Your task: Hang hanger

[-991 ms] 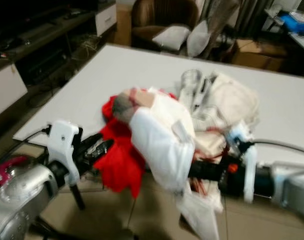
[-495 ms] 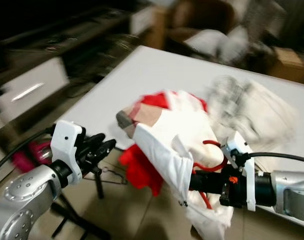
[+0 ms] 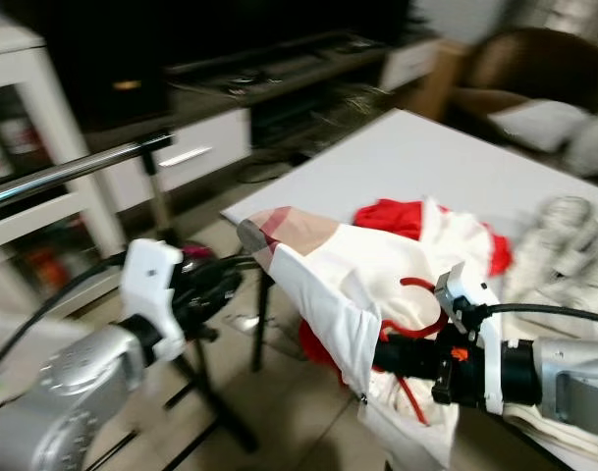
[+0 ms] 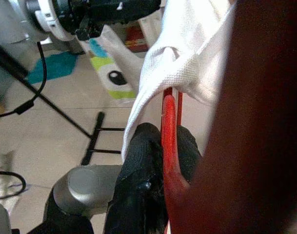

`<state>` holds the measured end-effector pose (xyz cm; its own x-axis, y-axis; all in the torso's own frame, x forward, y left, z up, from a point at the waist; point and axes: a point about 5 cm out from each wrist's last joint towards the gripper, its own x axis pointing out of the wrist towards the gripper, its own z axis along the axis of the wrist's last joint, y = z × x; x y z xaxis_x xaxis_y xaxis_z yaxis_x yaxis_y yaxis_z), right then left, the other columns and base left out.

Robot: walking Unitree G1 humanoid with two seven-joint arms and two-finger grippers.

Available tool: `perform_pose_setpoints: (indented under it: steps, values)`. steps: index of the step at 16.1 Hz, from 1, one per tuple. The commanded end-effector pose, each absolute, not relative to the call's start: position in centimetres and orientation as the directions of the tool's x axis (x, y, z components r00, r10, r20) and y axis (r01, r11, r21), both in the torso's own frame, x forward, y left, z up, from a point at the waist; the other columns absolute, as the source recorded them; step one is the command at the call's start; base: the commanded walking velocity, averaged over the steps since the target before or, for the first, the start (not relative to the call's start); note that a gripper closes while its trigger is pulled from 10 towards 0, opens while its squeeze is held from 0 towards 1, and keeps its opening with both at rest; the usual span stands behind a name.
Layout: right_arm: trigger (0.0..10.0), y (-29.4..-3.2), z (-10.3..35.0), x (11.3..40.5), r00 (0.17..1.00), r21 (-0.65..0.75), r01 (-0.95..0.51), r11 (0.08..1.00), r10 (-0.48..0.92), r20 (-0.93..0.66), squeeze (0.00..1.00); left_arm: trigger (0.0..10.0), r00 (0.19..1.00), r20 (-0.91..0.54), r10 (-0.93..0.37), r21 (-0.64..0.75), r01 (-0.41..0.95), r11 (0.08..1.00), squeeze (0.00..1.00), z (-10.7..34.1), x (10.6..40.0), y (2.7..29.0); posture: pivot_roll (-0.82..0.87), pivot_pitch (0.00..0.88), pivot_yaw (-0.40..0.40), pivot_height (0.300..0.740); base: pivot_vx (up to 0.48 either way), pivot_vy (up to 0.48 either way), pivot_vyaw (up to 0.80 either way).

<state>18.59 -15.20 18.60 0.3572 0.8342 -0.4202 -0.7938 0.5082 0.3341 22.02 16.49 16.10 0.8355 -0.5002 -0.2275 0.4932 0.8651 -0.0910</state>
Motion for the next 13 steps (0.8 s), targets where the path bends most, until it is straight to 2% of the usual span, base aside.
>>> perform_pose_setpoints:
  steps: [1,8,13]
  values:
    - [10.0,-15.09,18.66,18.7,0.355,0.328,-0.802,0.499,0.841,-0.408,0.0,10.0,0.844,-0.22,-0.489,-0.058,0.489,0.87,0.0,16.4,22.23,16.46,0.11,0.012,-0.041,0.74,0.0,0.0,0.8]
    - [10.0,-15.19,17.85,18.87,0.36,0.327,-0.795,0.511,0.831,-0.423,0.0,10.0,0.838,-0.223,-0.498,-0.047,0.501,0.864,0.0,16.25,22.18,15.87,0.12,0.025,-0.046,0.74,0.0,0.0,0.8]
    - [10.0,-15.1,17.75,19.05,0.364,0.315,-0.799,0.512,0.829,-0.424,0.0,10.0,0.833,-0.224,-0.505,-0.048,0.508,0.86,0.0,16.13,22.12,15.57,0.12,0.018,-0.051,0.74,-0.29,0.0,0.8]
